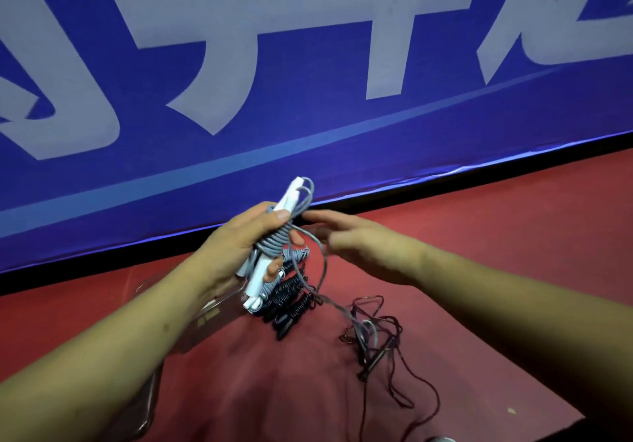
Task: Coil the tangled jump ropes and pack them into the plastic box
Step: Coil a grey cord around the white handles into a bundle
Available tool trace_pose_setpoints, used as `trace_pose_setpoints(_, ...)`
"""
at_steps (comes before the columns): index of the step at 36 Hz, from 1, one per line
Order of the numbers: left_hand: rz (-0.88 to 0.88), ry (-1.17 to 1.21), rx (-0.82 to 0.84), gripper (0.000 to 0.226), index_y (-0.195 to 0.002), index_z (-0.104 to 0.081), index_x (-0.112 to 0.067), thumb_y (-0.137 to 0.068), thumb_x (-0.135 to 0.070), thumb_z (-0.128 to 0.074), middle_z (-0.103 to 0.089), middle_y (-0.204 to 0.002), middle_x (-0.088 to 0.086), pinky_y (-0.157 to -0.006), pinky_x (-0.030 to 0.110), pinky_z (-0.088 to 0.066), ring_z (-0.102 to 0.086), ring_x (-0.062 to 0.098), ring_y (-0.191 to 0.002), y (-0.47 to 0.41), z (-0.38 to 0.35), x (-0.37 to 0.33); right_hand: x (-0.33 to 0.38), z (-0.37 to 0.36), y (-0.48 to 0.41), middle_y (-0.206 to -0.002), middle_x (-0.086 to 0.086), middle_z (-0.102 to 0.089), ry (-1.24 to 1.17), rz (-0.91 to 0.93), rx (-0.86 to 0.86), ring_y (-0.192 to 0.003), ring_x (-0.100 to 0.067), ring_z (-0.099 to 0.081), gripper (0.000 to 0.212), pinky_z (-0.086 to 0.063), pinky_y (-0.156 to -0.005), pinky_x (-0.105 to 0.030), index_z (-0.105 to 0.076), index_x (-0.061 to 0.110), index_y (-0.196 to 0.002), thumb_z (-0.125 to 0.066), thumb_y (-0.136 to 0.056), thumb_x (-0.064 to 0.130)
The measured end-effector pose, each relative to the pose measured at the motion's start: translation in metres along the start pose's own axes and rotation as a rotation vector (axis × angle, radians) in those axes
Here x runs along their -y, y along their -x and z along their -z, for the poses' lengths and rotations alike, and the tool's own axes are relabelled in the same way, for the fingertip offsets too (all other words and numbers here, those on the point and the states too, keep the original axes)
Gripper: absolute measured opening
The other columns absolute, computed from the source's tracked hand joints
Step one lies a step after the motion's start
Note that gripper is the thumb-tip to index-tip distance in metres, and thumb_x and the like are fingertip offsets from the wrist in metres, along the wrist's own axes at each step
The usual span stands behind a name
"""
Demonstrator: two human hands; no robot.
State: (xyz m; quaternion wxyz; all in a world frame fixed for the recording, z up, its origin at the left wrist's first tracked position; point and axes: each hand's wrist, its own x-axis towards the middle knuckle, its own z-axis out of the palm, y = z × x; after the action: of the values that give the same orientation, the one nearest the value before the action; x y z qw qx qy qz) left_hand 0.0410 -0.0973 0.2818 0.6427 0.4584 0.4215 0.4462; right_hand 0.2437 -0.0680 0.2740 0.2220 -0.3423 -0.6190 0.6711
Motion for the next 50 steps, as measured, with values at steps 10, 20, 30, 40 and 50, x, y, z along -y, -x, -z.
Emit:
trace_pose_setpoints(10,-0.034,-0.047,-0.201,0.013,-0.099,-0.061,-0.016,-0.091,-0.026,-0.062,-0.072,-0.103,0.024,-0.041,0.024,-0.040,-0.045,0.022,-0.041,-0.003,-0.006,-0.007,-0.007,-0.009,0.000,-0.053,0.005,-0.038,0.057,-0.162,0.033,-0.045,-0.010,-0.029,0.013,-0.025,-0.045,-0.023,-0.053,0.011,-0.093,-0.048,-0.103,0.019)
trace_pose_setpoints(20,-0.023,-0.585,-0.250,0.015,-0.100,-0.069,-0.020,-0.088,-0.028,-0.073,-0.057,-0.063,0.006,-0.042,0.021,-0.043,-0.050,0.017,-0.046,0.001,0.009,-0.006,0.005,0.008,0.010,-0.053,-0.001,-0.044,0.461,-0.101,-0.079,-0.042,-0.012,-0.046,0.021,-0.038,-0.047,-0.022,-0.058,0.009,-0.086,-0.052,-0.101,0.022)
trace_pose_setpoints(30,0.021,-1.227,-0.072,0.027,-0.097,-0.055,-0.040,-0.081,-0.039,-0.076,-0.069,-0.077,-0.006,-0.072,0.040,-0.057,-0.067,0.018,-0.066,-0.011,0.018,0.013,0.015,-0.007,0.005,-0.056,0.000,-0.046,1.006,0.117,0.001,-0.050,-0.015,-0.038,0.030,-0.032,-0.052,-0.032,-0.057,0.016,-0.068,-0.058,-0.096,0.025)
trace_pose_setpoints(40,-0.043,-1.572,0.127,0.057,-0.096,-0.062,-0.034,-0.065,-0.081,-0.061,-0.062,-0.067,-0.008,-0.063,0.033,-0.047,-0.056,0.007,-0.063,0.003,-0.018,0.012,0.007,0.009,0.007,-0.081,0.007,-0.069,1.122,0.196,-0.196,-0.077,-0.013,-0.062,0.011,-0.052,-0.071,-0.033,-0.069,0.029,-0.092,-0.058,-0.093,0.031)
trace_pose_setpoints(50,-0.173,-0.785,0.035,0.026,-0.091,-0.062,-0.027,-0.079,-0.046,-0.075,-0.062,-0.063,0.000,-0.048,0.035,-0.042,-0.048,0.016,-0.050,0.003,-0.037,0.016,-0.019,0.040,0.007,-0.059,-0.004,-0.053,0.065,0.116,-0.029,-0.054,-0.018,-0.043,0.038,-0.036,-0.054,-0.028,-0.071,0.019,-0.073,-0.052,-0.093,-0.007)
